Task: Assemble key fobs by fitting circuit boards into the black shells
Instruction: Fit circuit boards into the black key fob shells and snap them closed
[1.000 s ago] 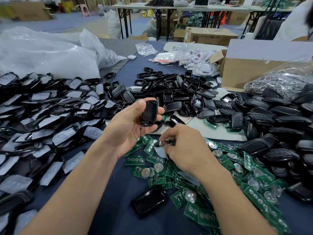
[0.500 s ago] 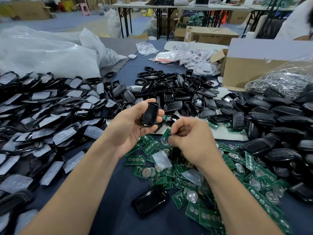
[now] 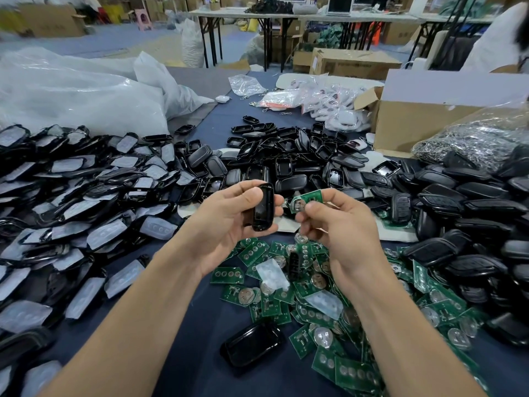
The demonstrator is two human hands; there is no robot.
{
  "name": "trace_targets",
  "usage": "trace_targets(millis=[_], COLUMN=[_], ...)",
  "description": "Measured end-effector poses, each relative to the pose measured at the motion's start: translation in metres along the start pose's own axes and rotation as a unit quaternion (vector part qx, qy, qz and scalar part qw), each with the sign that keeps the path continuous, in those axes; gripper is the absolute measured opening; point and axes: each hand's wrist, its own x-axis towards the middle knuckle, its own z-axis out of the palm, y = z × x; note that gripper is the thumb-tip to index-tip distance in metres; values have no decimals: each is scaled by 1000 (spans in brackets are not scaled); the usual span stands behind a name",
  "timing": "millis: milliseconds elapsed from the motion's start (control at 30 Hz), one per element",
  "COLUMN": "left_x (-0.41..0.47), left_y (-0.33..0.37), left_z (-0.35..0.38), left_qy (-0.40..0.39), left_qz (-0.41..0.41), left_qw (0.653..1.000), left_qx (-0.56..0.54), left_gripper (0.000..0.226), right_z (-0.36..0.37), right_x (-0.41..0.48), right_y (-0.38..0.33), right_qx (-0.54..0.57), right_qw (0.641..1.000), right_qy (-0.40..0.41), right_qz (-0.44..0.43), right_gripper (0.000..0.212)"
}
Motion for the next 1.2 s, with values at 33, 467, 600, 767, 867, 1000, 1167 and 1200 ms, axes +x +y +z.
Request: trace_targets(millis=[33,467,600,767,867,1000,1167,1200], left_x=[0,3,1,0,0,0,0,0], left_y=[0,-4,-5,-3,-1,-3,-13,-14], left_z=[0,-3,-5,-4,-4,2,8,10], left_qy=[1,-29,-64,-76,-46,40,112,111], left_qz=[0,27,27,19,0,-10,31,34], left_qw=[1000,999,998,997,999,998,975,974], left_qx=[-3,-13,8,-7,-22,44,189,194], left_gripper=[41,46,46,43,35,28,19,18], right_z=[1,-2,-1,2,1,1,4,4], right_x=[0,1,0,-2,0,1,3,3], right_y=[1,4,5,5,3,4,9,11], right_qx=[17,-27,-41,-36,-27,-30,-95,-110], right_qw=[1000,999,997,995,995,995,989,988], right_qy=[-1,-22,-11,32,35,23,-18,-22], right_qz=[12,-40,-71,-84,-91,-88,-109,-109], right_gripper=[24,16,21,27,24,27,28,24])
